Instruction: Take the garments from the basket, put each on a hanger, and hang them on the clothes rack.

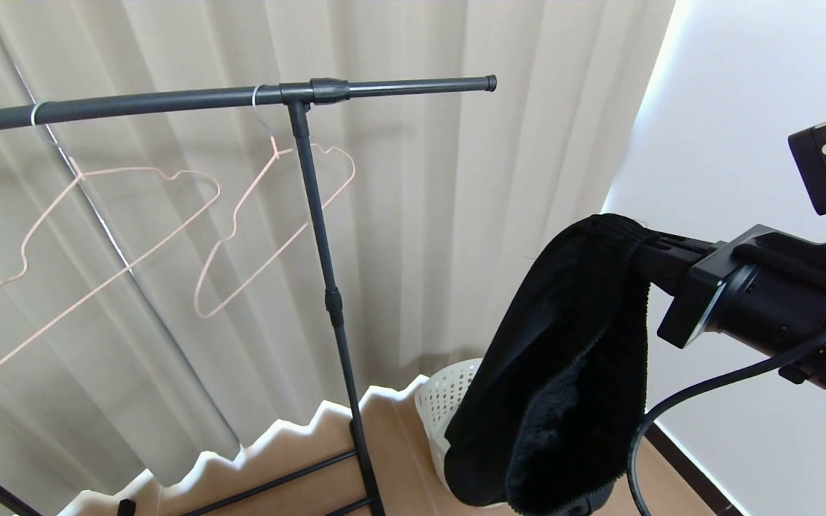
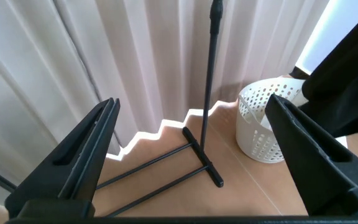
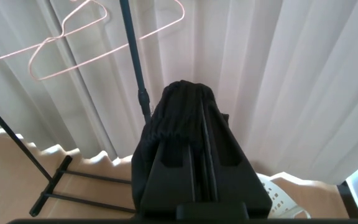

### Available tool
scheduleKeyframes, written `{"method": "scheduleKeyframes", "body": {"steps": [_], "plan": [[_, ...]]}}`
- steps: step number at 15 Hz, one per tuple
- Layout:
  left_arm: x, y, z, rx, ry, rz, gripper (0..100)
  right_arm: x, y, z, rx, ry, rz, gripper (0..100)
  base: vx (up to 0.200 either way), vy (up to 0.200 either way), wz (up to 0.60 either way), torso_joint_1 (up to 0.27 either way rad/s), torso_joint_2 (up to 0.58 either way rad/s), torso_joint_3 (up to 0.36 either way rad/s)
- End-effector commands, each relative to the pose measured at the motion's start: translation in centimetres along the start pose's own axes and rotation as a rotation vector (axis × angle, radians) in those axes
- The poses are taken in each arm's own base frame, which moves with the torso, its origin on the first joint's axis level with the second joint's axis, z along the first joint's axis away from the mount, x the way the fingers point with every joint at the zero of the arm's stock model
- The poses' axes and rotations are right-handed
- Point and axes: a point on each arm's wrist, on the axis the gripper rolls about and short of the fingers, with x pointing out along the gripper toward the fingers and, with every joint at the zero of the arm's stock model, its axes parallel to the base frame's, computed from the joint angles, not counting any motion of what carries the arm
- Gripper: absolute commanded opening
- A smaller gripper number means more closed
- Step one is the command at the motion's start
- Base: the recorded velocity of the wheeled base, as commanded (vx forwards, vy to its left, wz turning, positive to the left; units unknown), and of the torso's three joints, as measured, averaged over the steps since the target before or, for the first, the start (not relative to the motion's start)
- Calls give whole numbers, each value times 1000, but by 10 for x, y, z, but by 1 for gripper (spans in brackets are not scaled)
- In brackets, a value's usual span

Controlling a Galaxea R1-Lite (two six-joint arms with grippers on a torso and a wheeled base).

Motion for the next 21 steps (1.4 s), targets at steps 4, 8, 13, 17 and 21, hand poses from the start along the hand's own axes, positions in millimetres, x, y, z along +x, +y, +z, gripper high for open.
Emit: {"method": "scheduleKeyframes", "body": {"steps": [4,8,13,17,21], "plan": [[0,0,0,0,1,1,100,1,0,-1,-2,3,1,0,0,0,0,227,-581,-360],[0,0,0,-2,2,1,100,0,0,-2,-14,7,1,0,0,0,0,220,-535,-315],[0,0,0,0,1,3,100,0,0,-2,-14,6,1,0,0,0,0,167,-381,-224],[0,0,0,-2,1,3,100,-1,0,-1,-14,3,1,0,0,0,0,160,-359,-199],[0,0,0,0,1,3,100,-1,0,-2,-15,9,1,0,0,0,0,157,-359,-193]]}}
